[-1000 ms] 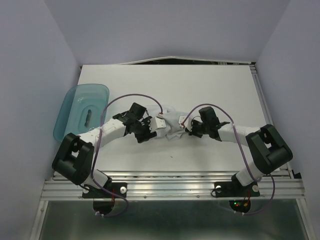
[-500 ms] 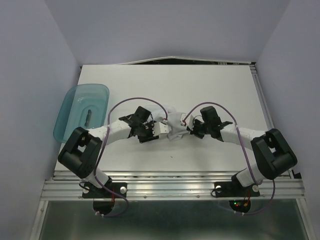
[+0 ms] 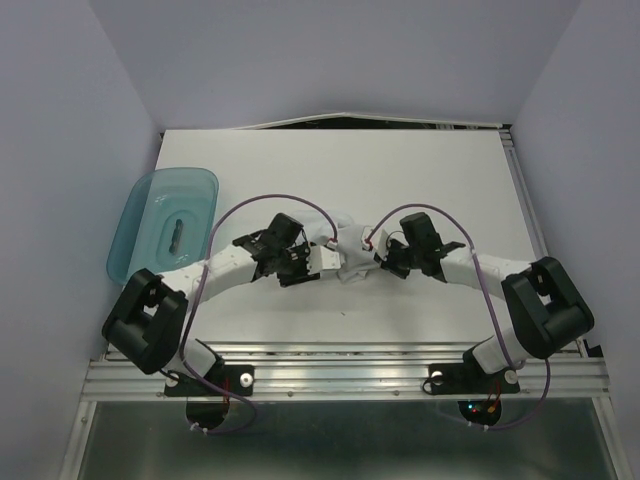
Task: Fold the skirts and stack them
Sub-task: Flatten the skirt out
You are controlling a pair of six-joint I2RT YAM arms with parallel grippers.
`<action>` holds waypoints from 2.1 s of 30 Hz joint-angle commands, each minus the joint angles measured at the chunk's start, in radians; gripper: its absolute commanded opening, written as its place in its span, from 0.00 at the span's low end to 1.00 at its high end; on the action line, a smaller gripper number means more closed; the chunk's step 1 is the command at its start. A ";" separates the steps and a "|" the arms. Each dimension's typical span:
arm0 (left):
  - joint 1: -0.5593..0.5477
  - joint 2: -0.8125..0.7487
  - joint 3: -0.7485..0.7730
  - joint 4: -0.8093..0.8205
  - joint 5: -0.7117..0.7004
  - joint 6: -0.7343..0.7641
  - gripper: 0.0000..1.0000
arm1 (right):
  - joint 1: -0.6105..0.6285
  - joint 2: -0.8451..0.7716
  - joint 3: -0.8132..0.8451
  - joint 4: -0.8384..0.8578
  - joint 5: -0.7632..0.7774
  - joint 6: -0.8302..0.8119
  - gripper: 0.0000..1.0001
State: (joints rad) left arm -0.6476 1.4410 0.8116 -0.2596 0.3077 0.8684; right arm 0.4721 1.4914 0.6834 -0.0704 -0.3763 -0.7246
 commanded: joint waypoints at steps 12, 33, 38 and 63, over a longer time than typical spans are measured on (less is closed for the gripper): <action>-0.040 0.105 -0.048 0.097 -0.044 -0.065 0.40 | 0.005 0.004 0.081 -0.028 0.011 0.054 0.01; 0.241 -0.070 0.405 -0.056 -0.056 -0.215 0.00 | -0.388 -0.059 0.427 -0.262 -0.016 -0.047 0.01; 0.246 -0.018 0.504 0.052 -0.117 -0.250 0.00 | -0.398 0.018 0.609 -0.273 0.016 -0.030 0.01; 0.336 0.066 0.672 0.283 -0.133 -0.083 0.00 | -0.449 0.100 0.900 -0.181 0.057 -0.165 0.01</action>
State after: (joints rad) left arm -0.3573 1.7283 1.6733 0.0010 0.1757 0.6727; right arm 0.0769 1.7622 1.7535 -0.2684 -0.3344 -0.7338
